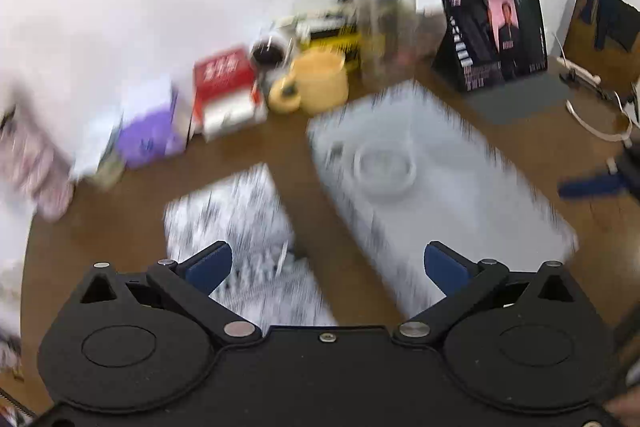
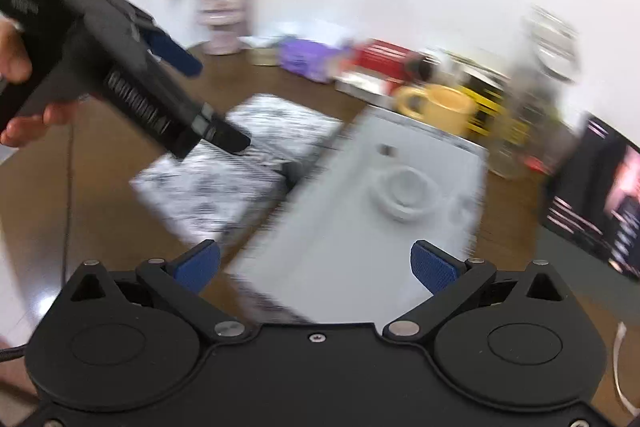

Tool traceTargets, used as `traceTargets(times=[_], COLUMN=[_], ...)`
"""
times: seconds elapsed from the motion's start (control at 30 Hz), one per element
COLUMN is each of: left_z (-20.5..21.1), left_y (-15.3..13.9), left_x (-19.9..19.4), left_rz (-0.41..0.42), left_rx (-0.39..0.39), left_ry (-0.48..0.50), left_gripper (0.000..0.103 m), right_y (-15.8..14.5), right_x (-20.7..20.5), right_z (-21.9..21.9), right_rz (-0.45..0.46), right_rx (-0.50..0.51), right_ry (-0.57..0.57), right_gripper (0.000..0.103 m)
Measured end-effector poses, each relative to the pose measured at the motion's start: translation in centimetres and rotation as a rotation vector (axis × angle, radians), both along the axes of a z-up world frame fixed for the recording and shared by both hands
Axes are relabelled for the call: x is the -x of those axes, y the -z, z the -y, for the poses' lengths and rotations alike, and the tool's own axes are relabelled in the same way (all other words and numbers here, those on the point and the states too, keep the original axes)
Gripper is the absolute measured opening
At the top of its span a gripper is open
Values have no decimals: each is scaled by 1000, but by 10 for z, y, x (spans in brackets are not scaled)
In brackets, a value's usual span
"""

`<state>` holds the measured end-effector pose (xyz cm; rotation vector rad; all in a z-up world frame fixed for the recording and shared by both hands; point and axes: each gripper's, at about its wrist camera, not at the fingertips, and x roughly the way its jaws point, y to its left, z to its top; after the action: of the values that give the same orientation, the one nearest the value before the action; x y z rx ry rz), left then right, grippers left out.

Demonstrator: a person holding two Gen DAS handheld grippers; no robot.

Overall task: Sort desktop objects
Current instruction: 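Lower the right gripper onto the pink eyeshadow card and close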

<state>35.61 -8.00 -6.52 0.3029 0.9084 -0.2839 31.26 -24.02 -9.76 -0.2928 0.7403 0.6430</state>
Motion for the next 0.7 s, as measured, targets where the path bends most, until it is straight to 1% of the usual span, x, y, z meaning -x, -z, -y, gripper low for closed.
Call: traceTargets(times=[0.13, 0.2, 0.3, 0.37, 0.43, 0.53, 0.7], left_z=[-34, -47, -59, -66, -71, -75, -72], left_y=[9, 15, 22, 27, 31, 38, 55], left_x=[34, 48, 67, 79, 89, 104, 117], left_rz=[-99, -146, -187, -202, -215, -220, -244], left_rx=[12, 16, 17, 14, 14, 13, -28], left_ry=[-21, -28, -19, -6, 12, 53, 107], left_gripper=[103, 103, 103, 103, 103, 103, 103], right_y=[-4, -2, 8, 20, 37, 64, 98], right_x=[15, 21, 31, 41, 44, 47, 54], right_z=[-36, -56, -87, -106, -123, -138, -145], right_rz=[4, -17, -60, -81, -112, -135, -178], right_rx=[49, 74, 144, 202, 272, 368, 476], right_ry=[-212, -303, -439, -518, -568, -601, -659], right_gripper=[103, 103, 103, 102, 102, 102, 101])
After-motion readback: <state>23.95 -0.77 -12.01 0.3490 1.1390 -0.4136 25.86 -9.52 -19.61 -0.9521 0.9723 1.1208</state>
